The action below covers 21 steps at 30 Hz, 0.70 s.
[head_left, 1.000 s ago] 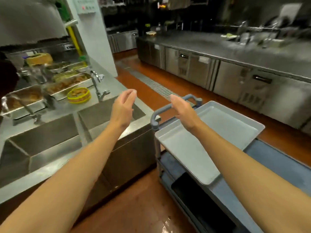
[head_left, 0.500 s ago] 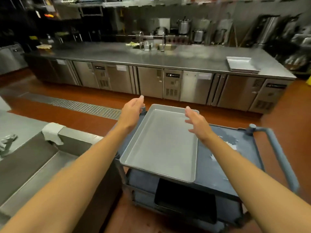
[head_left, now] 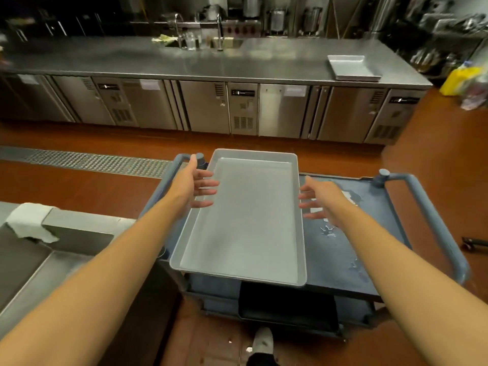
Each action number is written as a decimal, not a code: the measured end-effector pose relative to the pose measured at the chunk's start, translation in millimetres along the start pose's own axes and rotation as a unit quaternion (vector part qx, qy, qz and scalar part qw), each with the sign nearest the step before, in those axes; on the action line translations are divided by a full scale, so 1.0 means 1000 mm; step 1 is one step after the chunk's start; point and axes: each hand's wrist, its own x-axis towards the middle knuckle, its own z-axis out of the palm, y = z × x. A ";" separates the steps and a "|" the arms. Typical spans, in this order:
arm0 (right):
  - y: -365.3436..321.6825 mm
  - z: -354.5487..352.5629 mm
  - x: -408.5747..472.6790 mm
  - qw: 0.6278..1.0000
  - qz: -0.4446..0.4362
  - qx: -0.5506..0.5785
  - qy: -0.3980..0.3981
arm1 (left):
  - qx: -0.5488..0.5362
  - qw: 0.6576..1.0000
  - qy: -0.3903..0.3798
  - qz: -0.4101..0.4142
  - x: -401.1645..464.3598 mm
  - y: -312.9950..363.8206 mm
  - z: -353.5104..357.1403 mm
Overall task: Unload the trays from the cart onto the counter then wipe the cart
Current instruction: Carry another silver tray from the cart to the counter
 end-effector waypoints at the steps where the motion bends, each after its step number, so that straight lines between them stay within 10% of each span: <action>1: 0.002 -0.001 0.014 1.000 0.016 0.014 0.001 | -0.011 1.000 -0.008 -0.019 0.011 -0.001 -0.004; 12: 0.006 0.003 0.143 0.988 0.132 0.062 0.041 | -0.050 0.985 0.025 -0.165 0.142 -0.012 -0.028; 21: 0.040 0.007 0.186 0.982 0.149 -0.073 0.092 | 0.148 0.972 0.076 -0.168 0.222 -0.064 -0.025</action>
